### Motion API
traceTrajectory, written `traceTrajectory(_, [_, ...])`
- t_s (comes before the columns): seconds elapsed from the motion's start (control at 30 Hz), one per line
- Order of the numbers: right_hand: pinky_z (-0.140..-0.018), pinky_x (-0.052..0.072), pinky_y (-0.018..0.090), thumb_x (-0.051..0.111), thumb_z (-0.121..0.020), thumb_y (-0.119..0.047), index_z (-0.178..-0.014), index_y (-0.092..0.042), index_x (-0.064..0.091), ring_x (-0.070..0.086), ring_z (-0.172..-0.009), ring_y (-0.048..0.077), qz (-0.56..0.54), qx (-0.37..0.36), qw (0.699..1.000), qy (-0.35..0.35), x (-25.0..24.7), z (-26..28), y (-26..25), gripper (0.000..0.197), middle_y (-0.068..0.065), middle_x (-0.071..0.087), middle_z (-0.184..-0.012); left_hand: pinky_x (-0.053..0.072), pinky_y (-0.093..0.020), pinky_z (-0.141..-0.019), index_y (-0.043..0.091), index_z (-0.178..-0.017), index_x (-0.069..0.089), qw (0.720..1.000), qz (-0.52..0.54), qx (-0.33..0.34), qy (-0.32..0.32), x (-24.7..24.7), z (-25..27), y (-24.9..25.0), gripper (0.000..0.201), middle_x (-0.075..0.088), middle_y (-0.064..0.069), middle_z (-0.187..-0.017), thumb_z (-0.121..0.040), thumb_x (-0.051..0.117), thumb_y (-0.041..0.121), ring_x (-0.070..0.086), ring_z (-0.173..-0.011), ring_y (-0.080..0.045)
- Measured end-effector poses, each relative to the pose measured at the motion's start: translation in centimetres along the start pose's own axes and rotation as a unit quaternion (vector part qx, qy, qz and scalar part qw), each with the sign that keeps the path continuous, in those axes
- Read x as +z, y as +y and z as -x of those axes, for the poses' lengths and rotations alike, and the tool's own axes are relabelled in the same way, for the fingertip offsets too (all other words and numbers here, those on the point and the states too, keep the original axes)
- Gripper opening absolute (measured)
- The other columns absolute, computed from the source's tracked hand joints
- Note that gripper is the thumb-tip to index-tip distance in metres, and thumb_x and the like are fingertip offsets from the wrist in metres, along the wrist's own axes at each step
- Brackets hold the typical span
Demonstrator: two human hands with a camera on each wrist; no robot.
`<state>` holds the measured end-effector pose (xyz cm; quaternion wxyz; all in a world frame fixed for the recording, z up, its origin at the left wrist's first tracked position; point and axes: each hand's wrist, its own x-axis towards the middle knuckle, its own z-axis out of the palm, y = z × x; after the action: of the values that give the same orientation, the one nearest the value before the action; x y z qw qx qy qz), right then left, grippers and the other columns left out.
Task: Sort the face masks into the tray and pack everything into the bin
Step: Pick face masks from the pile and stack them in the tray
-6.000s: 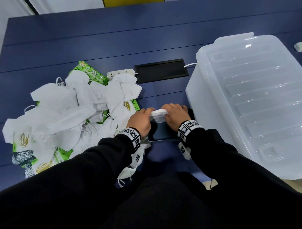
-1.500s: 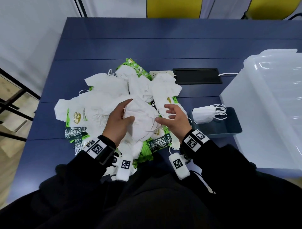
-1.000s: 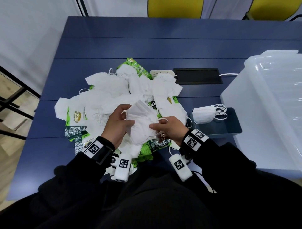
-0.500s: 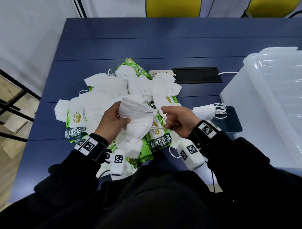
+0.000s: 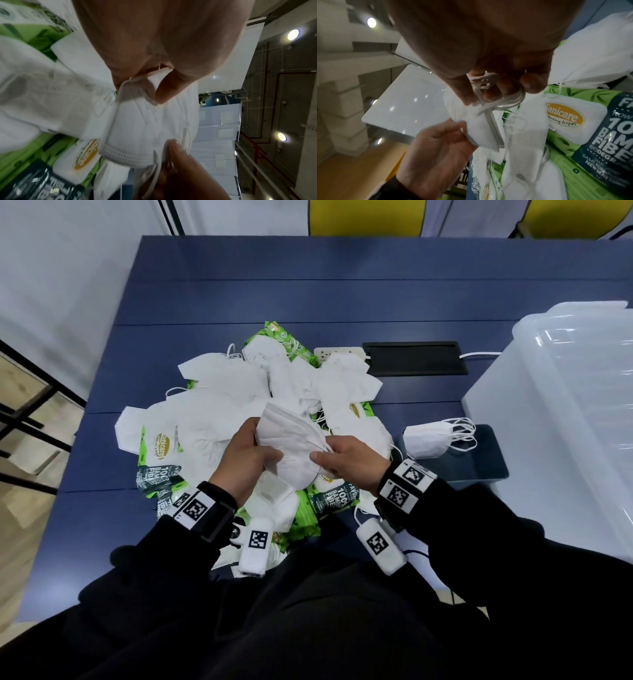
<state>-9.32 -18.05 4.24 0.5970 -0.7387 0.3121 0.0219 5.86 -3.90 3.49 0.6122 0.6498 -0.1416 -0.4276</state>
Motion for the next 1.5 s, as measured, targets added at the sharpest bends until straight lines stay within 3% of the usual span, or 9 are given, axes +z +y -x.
traceTrajectory(0.23, [-0.057,0.036,0.023,0.056,-0.102,-0.017,-0.089,-0.027,0.058,0.045,-0.053,0.001,-0.049,-0.042,0.997,-0.032,0.5,0.6,0.4,0.016,-0.019,0.056,-0.06,0.058,-0.038,-0.085,0.01,-0.135,0.051,0.996,0.077,-0.008,-0.034,1.9,0.9,-0.3,0.058,0.069,-0.012,-0.124,-0.08,0.066,0.009,0.069,-0.111,-0.025])
traceTrajectory(0.47, [-0.062,0.041,0.017,0.063,-0.099,-0.02,-0.078,-0.024,0.059,0.056,-0.072,0.01,0.126,-0.026,0.991,-0.036,-0.9,0.7,0.0,0.022,-0.002,0.063,-0.081,0.051,-0.034,-0.095,0.035,-0.121,0.069,0.941,-0.28,0.128,-0.139,0.0,-0.8,2.9,0.048,0.071,0.012,-0.112,-0.08,0.069,0.01,0.065,-0.105,-0.012])
traceTrajectory(0.6, [-0.063,0.042,0.022,0.076,-0.09,-0.019,-0.073,-0.029,0.067,0.053,-0.064,0.003,0.006,-0.02,0.995,0.093,-2.7,0.3,1.1,0.021,-0.014,0.06,-0.07,0.043,-0.02,-0.079,0.03,-0.105,0.069,0.888,-0.421,0.156,-0.099,-0.6,-2.0,4.2,0.029,0.071,0.015,-0.099,-0.086,0.073,0.009,0.059,-0.088,0.007])
traceTrajectory(0.73, [-0.068,0.056,0.039,0.08,-0.086,-0.022,-0.098,-0.019,0.064,0.063,-0.083,0.015,-0.099,0.118,0.972,0.176,-5.1,0.6,4.7,0.02,0.002,0.065,-0.096,0.047,-0.03,-0.08,0.025,-0.107,0.064,0.926,-0.361,0.104,-0.02,-2.0,-3.0,2.9,0.023,0.068,0.006,-0.102,-0.09,0.068,0.01,0.06,-0.092,-0.016])
traceTrajectory(0.87, [-0.071,0.063,0.041,0.075,-0.087,-0.018,-0.095,-0.013,0.074,0.07,-0.074,0.019,0.177,0.177,0.968,0.002,-4.8,1.6,9.0,0.009,0.008,0.075,-0.088,0.053,-0.042,-0.083,0.019,-0.106,0.062,0.97,-0.241,0.014,0.013,-1.7,-2.6,1.0,0.019,0.067,-0.004,-0.103,-0.092,0.067,0.007,0.063,-0.093,-0.026])
traceTrajectory(1.07, [-0.11,0.041,0.036,0.072,-0.083,-0.02,-0.144,-0.018,0.048,0.044,-0.136,0.034,0.428,0.115,0.895,-0.048,-2.8,1.1,14.0,0.065,0.011,0.042,-0.148,0.059,-0.055,-0.085,0.01,-0.112,0.063,0.989,-0.124,-0.074,0.037,-0.4,-1.4,-0.4,0.02,0.067,-0.017,-0.12,-0.093,0.064,0.002,0.068,-0.098,-0.032])
traceTrajectory(1.2, [-0.092,0.049,0.042,0.074,-0.084,-0.024,-0.145,-0.01,0.032,0.056,-0.124,0.038,0.428,0.109,0.897,-0.003,-1.6,0.3,15.7,0.076,0.013,0.037,-0.15,0.06,-0.053,-0.083,0.014,-0.107,0.064,0.99,-0.107,-0.088,0.037,-0.2,-1.0,-0.8,0.018,0.067,-0.019,-0.121,-0.092,0.066,0.003,0.069,-0.103,-0.036])
traceTrajectory(1.37, [-0.103,0.043,0.043,0.081,-0.075,-0.037,-0.139,-0.01,0.037,0.045,-0.123,0.038,0.511,0.11,0.852,0.028,-1.6,-0.4,16.3,0.082,0.015,0.036,-0.143,0.059,-0.059,-0.086,0.017,-0.103,0.065,0.989,-0.106,-0.097,0.046,-0.3,-0.6,-1.0,0.018,0.068,-0.018,-0.12,-0.091,0.067,0.004,0.069,-0.105,-0.039])
traceTrajectory(1.5, [-0.098,0.046,0.045,0.084,-0.072,-0.022,-0.143,-0.013,0.032,0.052,-0.116,0.044,0.484,0.139,0.864,0.021,-1.9,-1.1,15.7,0.089,0.02,0.031,-0.145,0.06,-0.055,-0.085,0.016,-0.104,0.064,0.988,-0.111,-0.101,0.039,0.0,-0.3,-1.4,0.018,0.068,-0.018,-0.119,-0.091,0.067,0.003,0.069,-0.102,-0.036])
